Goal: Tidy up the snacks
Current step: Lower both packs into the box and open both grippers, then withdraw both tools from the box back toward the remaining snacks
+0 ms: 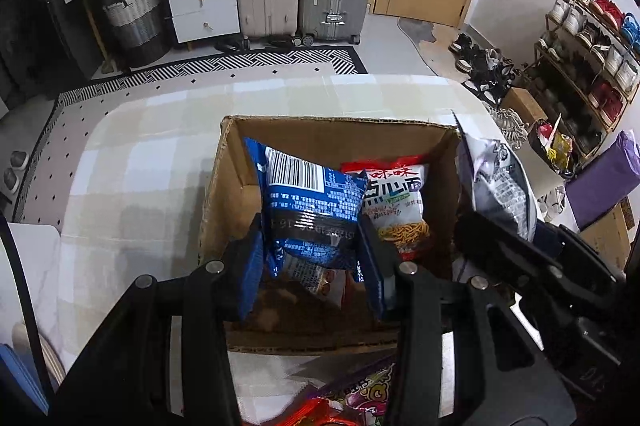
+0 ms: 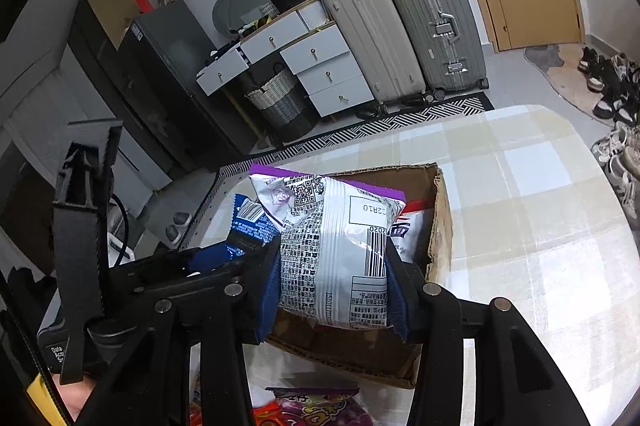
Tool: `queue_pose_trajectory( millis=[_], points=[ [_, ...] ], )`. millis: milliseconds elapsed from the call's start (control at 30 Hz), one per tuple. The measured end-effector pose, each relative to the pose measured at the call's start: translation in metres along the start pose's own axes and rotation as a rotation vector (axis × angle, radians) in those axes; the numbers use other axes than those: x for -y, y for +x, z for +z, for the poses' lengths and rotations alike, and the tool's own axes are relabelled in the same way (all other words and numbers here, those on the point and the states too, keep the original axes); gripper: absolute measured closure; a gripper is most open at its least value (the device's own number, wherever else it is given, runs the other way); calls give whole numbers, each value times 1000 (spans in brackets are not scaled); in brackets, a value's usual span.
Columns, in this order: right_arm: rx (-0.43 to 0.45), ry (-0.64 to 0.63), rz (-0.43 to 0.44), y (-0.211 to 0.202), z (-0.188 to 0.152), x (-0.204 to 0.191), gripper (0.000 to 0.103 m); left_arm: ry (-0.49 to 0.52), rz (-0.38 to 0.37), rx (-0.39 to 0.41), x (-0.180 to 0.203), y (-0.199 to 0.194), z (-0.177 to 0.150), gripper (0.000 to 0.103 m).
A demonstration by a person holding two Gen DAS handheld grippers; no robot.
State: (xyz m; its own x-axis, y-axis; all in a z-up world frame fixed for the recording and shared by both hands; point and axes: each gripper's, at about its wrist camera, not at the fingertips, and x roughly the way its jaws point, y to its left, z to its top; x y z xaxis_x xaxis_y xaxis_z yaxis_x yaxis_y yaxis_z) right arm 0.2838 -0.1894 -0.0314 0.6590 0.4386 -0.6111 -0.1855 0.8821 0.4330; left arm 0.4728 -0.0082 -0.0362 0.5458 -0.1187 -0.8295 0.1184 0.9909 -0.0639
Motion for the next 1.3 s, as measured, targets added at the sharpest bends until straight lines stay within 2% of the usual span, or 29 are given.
queue_pose_trajectory(
  millis=[133, 267, 733, 1000, 1167, 1233, 1300],
  points=[
    [-31, -21, -10, 7, 0, -2, 56, -23, -35, -41, -7, 14, -2, 63],
    [-51, -64, -35, 14, 1, -6, 54, -26, -29, -41, -10, 21, -5, 63],
    [-28, -72, -47, 4, 1, -7, 54, -12, -44, -31, -19, 4, -30, 60],
    [-21, -99, -54, -16, -3, -13, 54, -14, -50, -14, -11, -29, -45, 56],
    [-8, -110, -66, -42, -10, -14, 54, -41, -69, 17, -12, -60, -51, 55],
    [0, -114, -71, -56, -13, -15, 54, -59, -69, 21, -11, -75, -56, 47],
    [11, -123, -79, -69, -18, -16, 54, -57, -57, 33, -8, -91, -62, 46]
  ],
)
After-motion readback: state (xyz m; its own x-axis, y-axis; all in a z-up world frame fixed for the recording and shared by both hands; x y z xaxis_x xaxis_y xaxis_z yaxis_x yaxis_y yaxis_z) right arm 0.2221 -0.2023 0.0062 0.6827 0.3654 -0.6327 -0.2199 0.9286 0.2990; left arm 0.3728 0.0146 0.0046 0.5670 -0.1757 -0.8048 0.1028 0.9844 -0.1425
